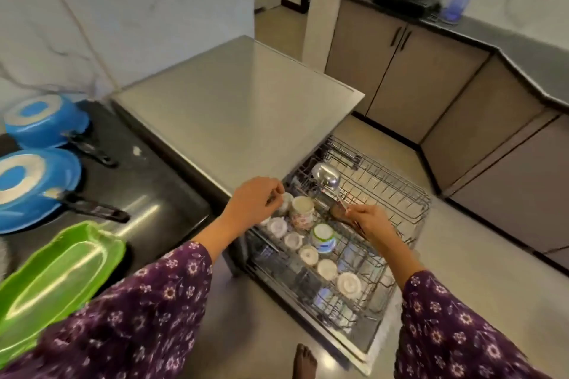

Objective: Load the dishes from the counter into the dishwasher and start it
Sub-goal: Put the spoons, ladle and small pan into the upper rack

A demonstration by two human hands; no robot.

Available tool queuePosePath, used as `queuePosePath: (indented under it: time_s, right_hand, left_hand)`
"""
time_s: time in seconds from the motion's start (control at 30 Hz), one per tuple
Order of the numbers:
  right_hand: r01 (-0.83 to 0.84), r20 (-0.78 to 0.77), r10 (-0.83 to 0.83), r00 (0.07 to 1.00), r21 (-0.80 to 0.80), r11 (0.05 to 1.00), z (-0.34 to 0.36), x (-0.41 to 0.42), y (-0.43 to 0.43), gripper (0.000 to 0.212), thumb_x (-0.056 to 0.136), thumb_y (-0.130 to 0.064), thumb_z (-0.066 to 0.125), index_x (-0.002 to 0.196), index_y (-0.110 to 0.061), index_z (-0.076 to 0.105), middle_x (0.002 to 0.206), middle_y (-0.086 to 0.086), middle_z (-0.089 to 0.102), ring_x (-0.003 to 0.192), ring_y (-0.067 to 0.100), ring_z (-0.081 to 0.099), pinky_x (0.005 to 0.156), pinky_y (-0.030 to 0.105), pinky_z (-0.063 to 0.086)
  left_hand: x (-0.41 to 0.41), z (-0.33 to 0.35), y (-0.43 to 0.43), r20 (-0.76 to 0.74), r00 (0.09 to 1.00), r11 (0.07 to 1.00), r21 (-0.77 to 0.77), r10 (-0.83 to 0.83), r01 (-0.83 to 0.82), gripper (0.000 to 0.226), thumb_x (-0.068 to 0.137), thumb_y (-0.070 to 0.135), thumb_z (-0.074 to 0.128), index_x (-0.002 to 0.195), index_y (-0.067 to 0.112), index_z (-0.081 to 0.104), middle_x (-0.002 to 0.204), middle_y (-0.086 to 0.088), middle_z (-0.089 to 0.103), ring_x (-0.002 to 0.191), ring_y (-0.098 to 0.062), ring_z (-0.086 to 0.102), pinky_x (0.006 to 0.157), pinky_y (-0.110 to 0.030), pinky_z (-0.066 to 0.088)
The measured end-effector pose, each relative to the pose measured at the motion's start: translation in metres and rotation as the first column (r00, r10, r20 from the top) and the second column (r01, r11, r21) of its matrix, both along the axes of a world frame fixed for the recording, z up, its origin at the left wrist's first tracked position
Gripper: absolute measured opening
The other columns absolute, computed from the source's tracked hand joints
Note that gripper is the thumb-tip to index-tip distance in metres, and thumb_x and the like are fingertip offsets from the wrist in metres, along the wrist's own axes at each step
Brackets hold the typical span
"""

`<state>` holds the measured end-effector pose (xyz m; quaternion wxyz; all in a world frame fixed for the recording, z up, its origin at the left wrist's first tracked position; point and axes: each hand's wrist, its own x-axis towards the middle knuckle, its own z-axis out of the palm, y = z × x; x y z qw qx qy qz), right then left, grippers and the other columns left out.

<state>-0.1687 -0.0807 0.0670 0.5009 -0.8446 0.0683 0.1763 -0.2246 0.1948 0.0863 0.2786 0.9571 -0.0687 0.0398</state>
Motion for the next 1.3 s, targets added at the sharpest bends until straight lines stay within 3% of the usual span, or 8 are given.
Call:
queuePosePath:
  time_s: [0.23,0.37,0.43,0.53,0.67,0.97,1.13,1.3]
  right_hand:
    - [-0.126,-0.042,0.119,0.992,-0.313,0.941,-0.087,0.073,-0.019,0.015,0.085,-0.009,0.061,0.092,-0.011,0.074,0.078,0.014,0.07,0.058,0.016,0.051,0.057,0.03,0.046]
    - [-0.22,-0.11,0.195,0.975,-0.324,0.92,-0.121,0.116,-0.008,0.022,0.087,-0.009,0.062,0.067,-0.018,0.064,0.06,-0.006,0.054,0.049,0.006,0.045,0.042,0.012,0.034]
    - [-0.239,-0.133,0.205,0.97,-0.331,0.913,-0.137,0.134,-0.002,0.026,0.087,-0.019,0.066,0.062,-0.02,0.058,0.056,-0.007,0.053,0.044,0.005,0.044,0.034,0.008,0.03]
    - [-0.308,-0.196,0.245,0.949,-0.429,0.849,-0.163,0.16,0.002,0.022,0.085,-0.026,0.064,0.065,-0.017,0.062,0.055,-0.005,0.057,0.044,0.005,0.049,0.035,0.009,0.034]
    - [-0.414,-0.296,0.299,0.907,-0.497,0.763,-0.199,0.185,0.009,0.017,0.083,-0.022,0.062,0.068,-0.015,0.067,0.068,0.002,0.066,0.06,0.014,0.061,0.058,0.025,0.055]
    - [-0.439,-0.279,0.349,0.895,-0.405,0.802,-0.247,0.212,0.023,0.02,0.085,-0.006,0.056,0.099,-0.004,0.071,0.101,0.01,0.068,0.089,0.022,0.063,0.079,0.027,0.05]
    - [-0.483,-0.235,0.422,0.876,-0.436,0.759,-0.252,0.216,0.014,0.032,0.084,0.0,0.052,0.108,-0.012,0.069,0.102,0.002,0.065,0.087,0.014,0.06,0.081,0.024,0.051]
    - [-0.514,-0.21,0.497,0.842,-0.591,0.622,-0.264,0.217,0.008,0.023,0.086,-0.022,0.064,0.108,-0.016,0.064,0.092,-0.001,0.064,0.076,0.01,0.06,0.074,0.026,0.057]
  left_hand:
    - [0.107,-0.024,-0.019,0.053,0.969,0.934,0.283,-0.241,0.217,0.013,0.088,0.02,0.055,0.096,0.014,0.063,0.099,-0.002,0.063,0.093,-0.021,0.057,0.082,-0.032,0.041]
    - [0.144,-0.04,-0.009,0.004,0.977,0.948,0.242,-0.215,0.208,0.022,0.09,0.023,0.053,0.11,0.017,0.059,0.122,-0.002,0.059,0.116,-0.019,0.051,0.104,-0.036,0.038]
    - [0.148,-0.049,-0.003,-0.014,0.986,0.98,0.112,-0.165,0.165,0.026,0.089,0.025,0.053,0.114,0.021,0.055,0.116,0.005,0.057,0.11,-0.013,0.05,0.105,-0.036,0.039]
    - [0.148,-0.062,-0.001,0.027,0.994,0.994,0.008,-0.105,0.105,0.033,0.09,0.023,0.054,0.121,0.011,0.058,0.122,0.0,0.06,0.116,-0.014,0.052,0.106,-0.028,0.036]
    - [0.153,-0.061,-0.003,0.07,0.987,0.99,0.022,-0.144,0.143,0.039,0.087,0.026,0.05,0.119,0.007,0.063,0.121,-0.006,0.064,0.115,-0.018,0.056,0.106,-0.023,0.03]
    - [0.159,-0.072,0.003,0.033,0.988,0.988,-0.025,-0.151,0.152,0.038,0.088,0.02,0.055,0.124,0.006,0.06,0.127,-0.006,0.061,0.12,-0.017,0.053,0.111,-0.021,0.028]
    - [0.16,-0.073,0.001,0.08,0.984,0.986,-0.022,-0.161,0.163,0.036,0.086,0.016,0.059,0.12,0.002,0.062,0.124,-0.009,0.063,0.116,-0.019,0.056,0.11,-0.025,0.033]
    - [0.159,-0.076,0.002,0.076,0.987,0.99,-0.004,-0.141,0.141,0.037,0.087,0.017,0.061,0.122,0.007,0.062,0.127,-0.003,0.061,0.12,-0.014,0.054,0.114,-0.03,0.03]
